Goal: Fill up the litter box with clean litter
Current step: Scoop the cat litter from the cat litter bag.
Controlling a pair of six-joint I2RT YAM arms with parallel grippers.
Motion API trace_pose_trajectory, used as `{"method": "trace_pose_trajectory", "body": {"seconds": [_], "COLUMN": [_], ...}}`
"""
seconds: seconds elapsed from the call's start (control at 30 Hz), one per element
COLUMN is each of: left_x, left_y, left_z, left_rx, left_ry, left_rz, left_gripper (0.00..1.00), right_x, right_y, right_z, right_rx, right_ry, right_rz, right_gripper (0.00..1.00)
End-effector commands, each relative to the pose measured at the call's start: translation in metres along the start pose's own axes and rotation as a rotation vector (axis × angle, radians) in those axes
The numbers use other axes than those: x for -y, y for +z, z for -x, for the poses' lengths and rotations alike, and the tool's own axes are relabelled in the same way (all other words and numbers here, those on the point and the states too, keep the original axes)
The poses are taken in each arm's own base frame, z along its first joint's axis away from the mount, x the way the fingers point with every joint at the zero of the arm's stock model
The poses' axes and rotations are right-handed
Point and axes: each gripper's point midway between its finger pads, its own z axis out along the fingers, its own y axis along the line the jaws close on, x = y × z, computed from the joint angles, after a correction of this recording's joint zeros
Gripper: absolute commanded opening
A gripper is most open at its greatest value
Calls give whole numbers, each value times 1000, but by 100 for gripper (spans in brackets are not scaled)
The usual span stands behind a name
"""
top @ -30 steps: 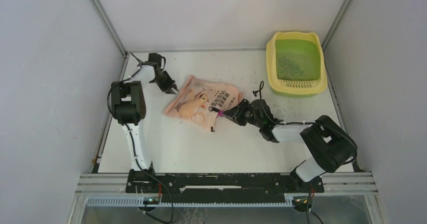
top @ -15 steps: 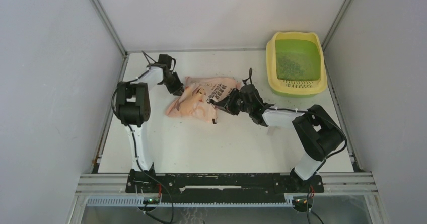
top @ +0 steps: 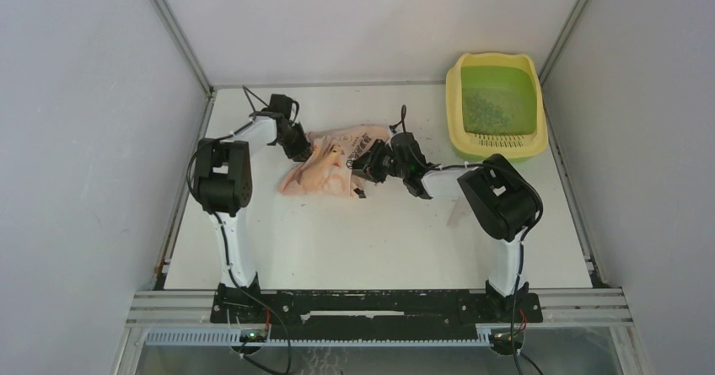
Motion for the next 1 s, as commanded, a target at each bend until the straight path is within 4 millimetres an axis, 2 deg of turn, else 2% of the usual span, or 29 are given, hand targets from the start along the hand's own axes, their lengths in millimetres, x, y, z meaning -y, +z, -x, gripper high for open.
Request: {"method": "trace_pose_trajectory", "body": {"seconds": [0.0, 0.1, 0.27, 0.37, 0.57, 0.67, 0.8, 0.87, 0.97], "left_x": [30, 45, 69, 70, 60, 62, 63, 62, 60], "left_y": [-5, -12, -34, -52, -86, -100, -115, -117, -113], "left_z": [-68, -74, -95, -94, -75, -71, -64, -61, -62], "left_rx": [-205, -214, -228, -196, -96, -59, -3, 18, 20], "left_ry": [60, 73, 107, 105, 88, 87, 83, 78, 62], "left_rz": [-77, -111, -185, -209, -199, -204, -195, -188, -187], "left_gripper": [23, 23, 23, 23, 23, 23, 22, 22, 22], "right_x": [19, 17, -1, -17, -32, -29, -16, -8, -8], "right_y": [27, 37, 41, 29, -4, -15, -26, -33, -48], "right_z": [5, 10, 13, 10, 7, 3, -4, -6, -9], "right_rx": [19, 21, -32, -110, -200, -209, -217, -219, -235], "right_ry": [0, -1, -64, -54, 8, 15, 24, 45, 63], "right_rz": [-64, -27, 173, 342, 554, 556, 476, 435, 438], "right_gripper": [0, 0, 0, 0, 0, 0, 0, 0, 0]}}
